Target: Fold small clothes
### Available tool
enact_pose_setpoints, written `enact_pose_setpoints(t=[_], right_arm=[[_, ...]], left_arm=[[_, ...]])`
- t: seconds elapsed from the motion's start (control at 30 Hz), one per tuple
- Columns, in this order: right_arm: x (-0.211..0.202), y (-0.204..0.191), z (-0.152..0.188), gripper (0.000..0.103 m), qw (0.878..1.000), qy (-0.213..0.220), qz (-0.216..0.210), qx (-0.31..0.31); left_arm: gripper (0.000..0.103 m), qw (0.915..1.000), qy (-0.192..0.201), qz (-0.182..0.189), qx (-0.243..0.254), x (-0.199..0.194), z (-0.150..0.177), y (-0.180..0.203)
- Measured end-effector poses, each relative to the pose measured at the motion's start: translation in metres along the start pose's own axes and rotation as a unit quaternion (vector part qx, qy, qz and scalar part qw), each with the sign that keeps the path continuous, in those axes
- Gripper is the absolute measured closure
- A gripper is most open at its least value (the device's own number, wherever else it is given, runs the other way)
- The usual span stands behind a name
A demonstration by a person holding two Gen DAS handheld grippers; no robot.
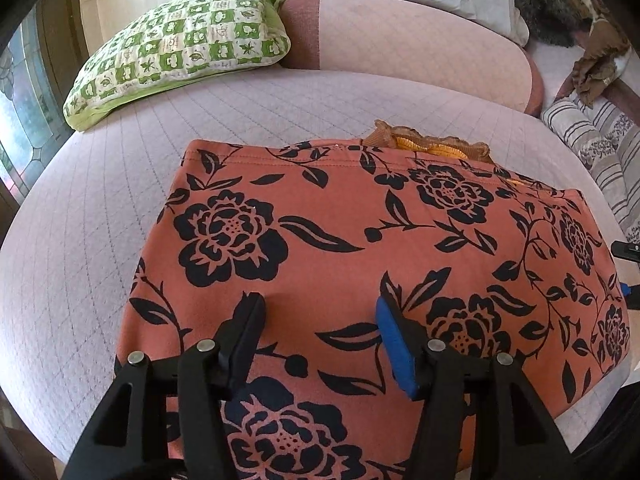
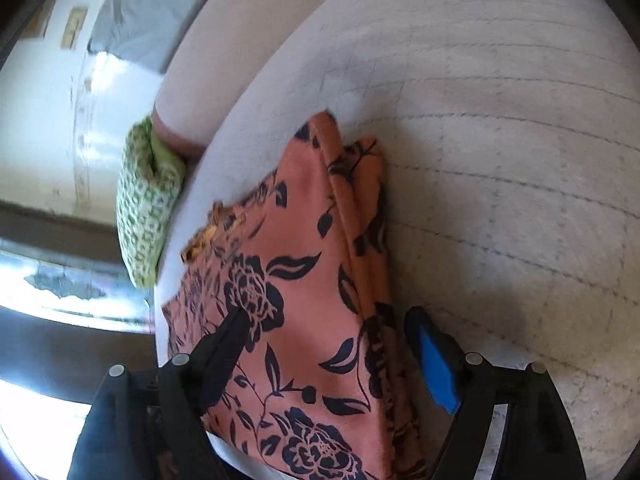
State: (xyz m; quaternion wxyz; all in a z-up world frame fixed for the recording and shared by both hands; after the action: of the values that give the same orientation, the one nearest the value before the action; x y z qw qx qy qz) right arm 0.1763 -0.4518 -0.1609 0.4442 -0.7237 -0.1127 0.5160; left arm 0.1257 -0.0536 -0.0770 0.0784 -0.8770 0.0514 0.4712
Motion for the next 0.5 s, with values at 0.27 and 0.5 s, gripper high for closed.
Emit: enact_pose_setpoints(t=[0.27,0.5], right_arm=[[0.009,-0.005,0.01,0.087,0.997,0.024,0.065,-0.041],[-0.035,0.002,0.007,0.018,0.996,0.091,0.004,0.021]], left_arm=[[0.042,1.0,0.006,-0.001,0.003,0.002,0.003,0.0],[0.042,0.9999,-0.001,0.006,-0.012,-0.008,0.006,-0.008]])
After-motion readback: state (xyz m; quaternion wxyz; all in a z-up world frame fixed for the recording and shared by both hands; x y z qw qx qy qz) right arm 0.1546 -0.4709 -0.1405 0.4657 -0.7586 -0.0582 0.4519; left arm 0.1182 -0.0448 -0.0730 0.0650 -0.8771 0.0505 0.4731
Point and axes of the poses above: each gripper's, at about its wrist camera, not at the fingertips, and x roughly the way its jaws point, y to its right, z to its underside, the point moved 4 cm from there along x, roughly the way its jaws point, and after that the axes turned 9 degrees about x, right-handed, at the moved point
